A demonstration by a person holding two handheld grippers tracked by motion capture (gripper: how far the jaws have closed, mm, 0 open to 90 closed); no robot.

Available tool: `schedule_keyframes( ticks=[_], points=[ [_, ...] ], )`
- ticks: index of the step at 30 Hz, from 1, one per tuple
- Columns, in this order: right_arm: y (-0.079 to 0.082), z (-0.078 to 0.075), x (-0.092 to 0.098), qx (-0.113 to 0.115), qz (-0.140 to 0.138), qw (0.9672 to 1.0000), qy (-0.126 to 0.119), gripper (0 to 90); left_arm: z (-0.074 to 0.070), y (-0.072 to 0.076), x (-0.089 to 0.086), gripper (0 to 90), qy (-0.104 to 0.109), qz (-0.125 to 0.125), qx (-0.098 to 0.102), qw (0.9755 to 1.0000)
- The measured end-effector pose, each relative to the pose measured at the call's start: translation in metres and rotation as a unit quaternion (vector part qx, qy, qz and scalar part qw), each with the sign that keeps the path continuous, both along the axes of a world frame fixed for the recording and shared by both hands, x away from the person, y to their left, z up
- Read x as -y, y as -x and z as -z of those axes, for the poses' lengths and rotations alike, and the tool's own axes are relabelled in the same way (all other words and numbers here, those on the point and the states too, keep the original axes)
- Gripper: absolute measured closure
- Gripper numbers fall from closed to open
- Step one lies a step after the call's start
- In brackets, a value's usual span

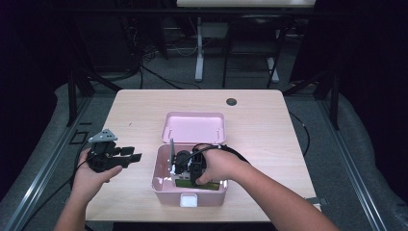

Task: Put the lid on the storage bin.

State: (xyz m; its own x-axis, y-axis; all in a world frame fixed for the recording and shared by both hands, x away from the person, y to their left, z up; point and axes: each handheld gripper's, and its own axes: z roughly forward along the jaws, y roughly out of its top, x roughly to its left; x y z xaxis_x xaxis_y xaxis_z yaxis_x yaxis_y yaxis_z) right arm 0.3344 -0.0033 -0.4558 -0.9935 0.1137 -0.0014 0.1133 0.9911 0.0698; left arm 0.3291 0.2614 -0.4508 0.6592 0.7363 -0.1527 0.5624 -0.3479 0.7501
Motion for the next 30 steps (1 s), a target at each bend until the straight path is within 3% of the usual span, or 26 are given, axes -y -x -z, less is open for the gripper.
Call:
schedule_keyframes(
  ticks=[10, 14, 30],
  points=[
    [-0.001, 0.015, -0.001, -0.007, -0.014, 0.9997, 0.019, 63.5, 0.001, 0.0, 0.001, 54.8, 0.001, -0.002, 0.002, 1.0],
    [-0.001, 0.018, -0.002, -0.013, -0.01, 0.9998, 0.01, 63.5, 0.0, 0.0, 0.0, 54.8, -0.002, 0.001, -0.002, 1.0],
    [0.0, 0.03, -0.002, -0.012, -0.016, 0.9995, 0.023, 63.2, 0.0, 0.0, 0.0, 54.8, -0.002, 0.001, -0.001, 1.0]
  ],
)
